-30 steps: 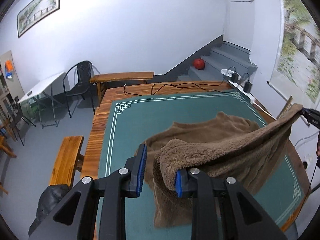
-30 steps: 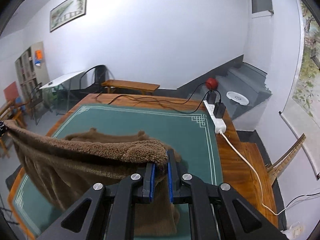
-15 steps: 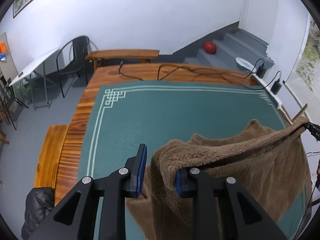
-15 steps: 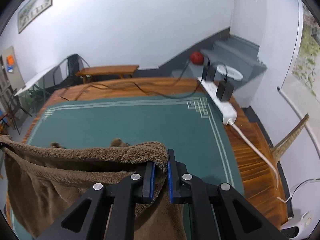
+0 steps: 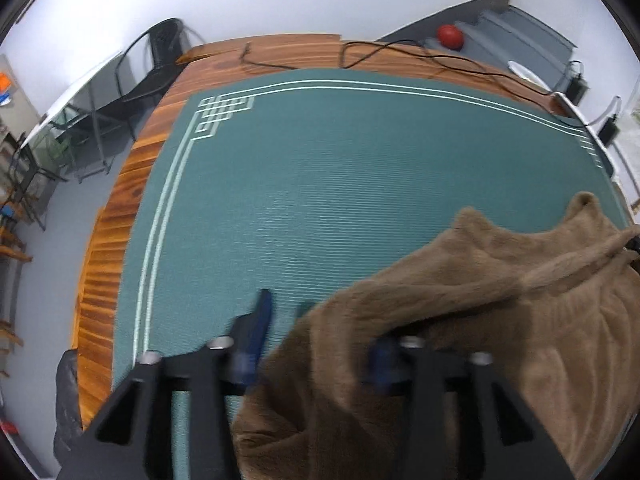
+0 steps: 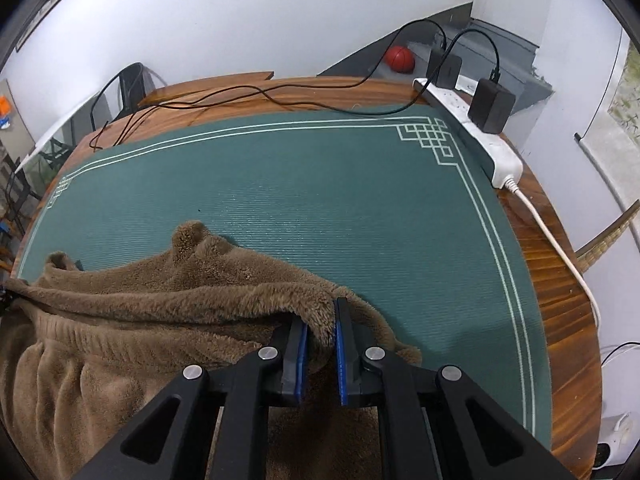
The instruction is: Fold clothes
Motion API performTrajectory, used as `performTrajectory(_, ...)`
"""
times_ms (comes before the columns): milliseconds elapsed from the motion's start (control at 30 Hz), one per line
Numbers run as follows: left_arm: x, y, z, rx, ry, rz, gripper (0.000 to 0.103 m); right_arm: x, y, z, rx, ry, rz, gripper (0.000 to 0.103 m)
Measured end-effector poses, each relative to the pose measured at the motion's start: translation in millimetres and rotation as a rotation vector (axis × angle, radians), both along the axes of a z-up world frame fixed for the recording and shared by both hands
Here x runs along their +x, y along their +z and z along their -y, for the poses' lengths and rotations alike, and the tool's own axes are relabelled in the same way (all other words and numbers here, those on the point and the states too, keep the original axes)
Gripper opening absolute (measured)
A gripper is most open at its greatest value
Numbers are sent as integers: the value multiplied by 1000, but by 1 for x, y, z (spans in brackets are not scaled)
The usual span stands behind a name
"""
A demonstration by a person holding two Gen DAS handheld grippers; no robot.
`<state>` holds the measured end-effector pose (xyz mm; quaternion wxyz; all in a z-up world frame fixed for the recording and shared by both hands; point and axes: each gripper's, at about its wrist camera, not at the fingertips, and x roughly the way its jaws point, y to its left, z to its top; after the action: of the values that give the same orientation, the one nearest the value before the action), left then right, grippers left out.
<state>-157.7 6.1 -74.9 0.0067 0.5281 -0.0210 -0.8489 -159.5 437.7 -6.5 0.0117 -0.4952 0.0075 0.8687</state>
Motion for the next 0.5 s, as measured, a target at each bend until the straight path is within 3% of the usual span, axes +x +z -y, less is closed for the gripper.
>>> performTrajectory(33,0,0,4,-6,20,2,81,1,1,0,-6,8,2,18)
performTrajectory(67,0,0,9,2,35,5,84,3,3,0,-11,20,2,20)
performTrajectory(233,11,12,25,76,18,5,84,22,19,-1,-60,63,-26,39)
performTrajectory(300,18,19,24,77,-5,-14,85,33,29,-4,-84,57,-62,52)
performTrajectory(400,23,25,20,85,-33,-24,86,46,41,-8,-115,40,-109,54)
performTrajectory(500,25,29,14,137,-57,-6,86,47,42,2,-155,78,-97,54)
